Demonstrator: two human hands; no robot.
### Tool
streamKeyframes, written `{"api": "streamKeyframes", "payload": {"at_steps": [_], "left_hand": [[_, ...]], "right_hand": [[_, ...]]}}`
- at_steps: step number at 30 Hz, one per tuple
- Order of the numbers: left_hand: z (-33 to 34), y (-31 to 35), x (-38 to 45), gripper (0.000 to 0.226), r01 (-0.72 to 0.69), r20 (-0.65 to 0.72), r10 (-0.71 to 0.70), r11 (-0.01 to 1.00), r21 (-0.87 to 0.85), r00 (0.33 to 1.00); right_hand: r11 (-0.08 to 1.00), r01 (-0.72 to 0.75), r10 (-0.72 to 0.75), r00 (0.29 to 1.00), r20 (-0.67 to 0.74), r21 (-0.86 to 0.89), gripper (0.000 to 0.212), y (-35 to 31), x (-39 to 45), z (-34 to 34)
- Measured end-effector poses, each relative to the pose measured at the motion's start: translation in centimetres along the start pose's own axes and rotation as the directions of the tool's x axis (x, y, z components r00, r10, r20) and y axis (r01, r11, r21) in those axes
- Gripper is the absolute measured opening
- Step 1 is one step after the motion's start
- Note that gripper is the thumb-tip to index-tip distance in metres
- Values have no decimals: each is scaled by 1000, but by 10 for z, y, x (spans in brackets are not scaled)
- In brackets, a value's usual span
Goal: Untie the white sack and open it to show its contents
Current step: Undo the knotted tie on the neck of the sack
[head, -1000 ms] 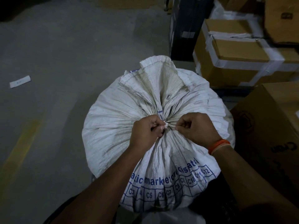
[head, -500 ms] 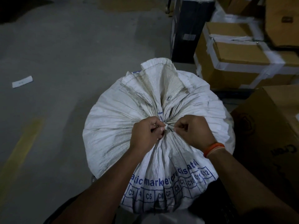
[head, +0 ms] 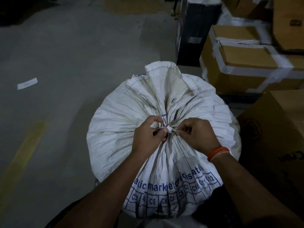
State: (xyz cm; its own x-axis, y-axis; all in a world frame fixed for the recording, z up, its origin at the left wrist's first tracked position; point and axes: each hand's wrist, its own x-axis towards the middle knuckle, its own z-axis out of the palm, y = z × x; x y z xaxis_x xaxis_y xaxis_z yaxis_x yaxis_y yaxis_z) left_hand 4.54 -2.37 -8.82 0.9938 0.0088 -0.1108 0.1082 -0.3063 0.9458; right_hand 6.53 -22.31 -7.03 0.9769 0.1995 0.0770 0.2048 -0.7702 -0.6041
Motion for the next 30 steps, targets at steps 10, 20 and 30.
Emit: {"api": "streamKeyframes", "payload": {"at_steps": [10, 20, 30], "left_hand": [[-9, -6, -2, 11, 7, 1, -7, 991, 134, 1000], [-6, -5, -44, 8, -24, -133, 60, 967, 255, 989], [10, 45, -100, 29, -341, -34, 420, 779, 527, 907]], "right_hand": [[928, -138, 74, 978, 193, 346, 41, -12, -3, 12], [928, -235, 291, 941, -172, 288, 12, -17, -36, 5], [838, -384, 488, 846, -216, 388, 10, -8, -117, -58]]}}
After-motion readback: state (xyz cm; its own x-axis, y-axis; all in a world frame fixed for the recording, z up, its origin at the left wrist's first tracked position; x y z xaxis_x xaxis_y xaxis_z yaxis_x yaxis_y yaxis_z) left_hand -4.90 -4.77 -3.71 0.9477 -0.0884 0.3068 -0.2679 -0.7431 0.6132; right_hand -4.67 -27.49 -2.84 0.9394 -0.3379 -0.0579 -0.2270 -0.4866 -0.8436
